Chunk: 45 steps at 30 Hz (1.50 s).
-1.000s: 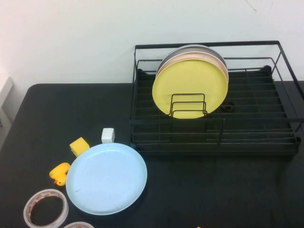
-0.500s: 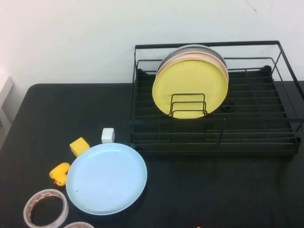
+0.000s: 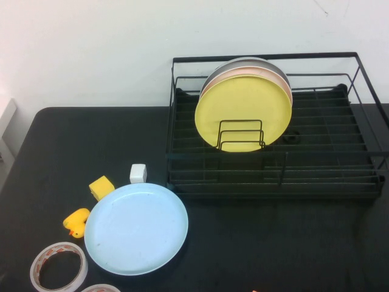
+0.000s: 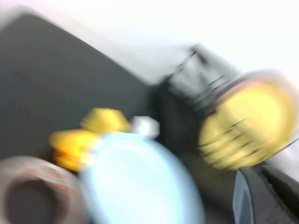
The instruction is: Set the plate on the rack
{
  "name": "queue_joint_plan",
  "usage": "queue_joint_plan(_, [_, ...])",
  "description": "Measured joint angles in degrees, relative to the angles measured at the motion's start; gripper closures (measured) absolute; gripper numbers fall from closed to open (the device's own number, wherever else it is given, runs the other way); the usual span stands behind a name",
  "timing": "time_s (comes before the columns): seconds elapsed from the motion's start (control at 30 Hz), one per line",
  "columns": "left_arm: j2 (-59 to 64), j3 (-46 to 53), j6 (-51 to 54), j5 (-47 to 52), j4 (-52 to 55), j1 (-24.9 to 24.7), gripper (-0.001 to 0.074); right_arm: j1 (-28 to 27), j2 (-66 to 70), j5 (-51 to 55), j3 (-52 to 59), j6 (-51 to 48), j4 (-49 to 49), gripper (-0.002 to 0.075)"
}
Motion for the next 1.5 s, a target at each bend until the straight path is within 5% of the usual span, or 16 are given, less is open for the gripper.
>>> queue_joint_plan(0.23, [0.0, 0.0, -2.44, -4.28, -30.96, 0.0, 0.0738, 0.0, 0.0, -0.11, 0.0, 0.76, 7.66, 0.0728])
queue_joint_plan(0.57, [0.0, 0.0, -2.1, -8.09, -38.35, 0.0, 0.0738, 0.0, 0.0, -1.03, 0.52, 2.39, 36.27, 0.0728])
queue_joint_plan(0.8, [0.0, -4.45, 15.6, -3.67, -38.59, 0.0, 0.0738, 0.0, 0.0, -3.34, 0.52, 1.99, 52.66, 0.0728])
queue_joint_plan(0.93, [3.43, -12.71, 28.81, -0.27, -35.11, 0.0, 0.0738, 0.0, 0.0, -5.64, 0.52, -2.63, 53.81, 0.0728])
queue_joint_plan(1.1, [15.69, -22.77, 32.52, 6.93, -22.46, 0.0, 0.0738, 0.0, 0.0, -13.54, 0.52, -5.72, 54.93, 0.0728])
queue_joint_plan(1.5, [50.03, -43.79, 20.07, 29.46, 7.8, 0.0, 0.0734, 0.0, 0.0, -3.73, 0.52, -15.01, 56.09, 0.0728])
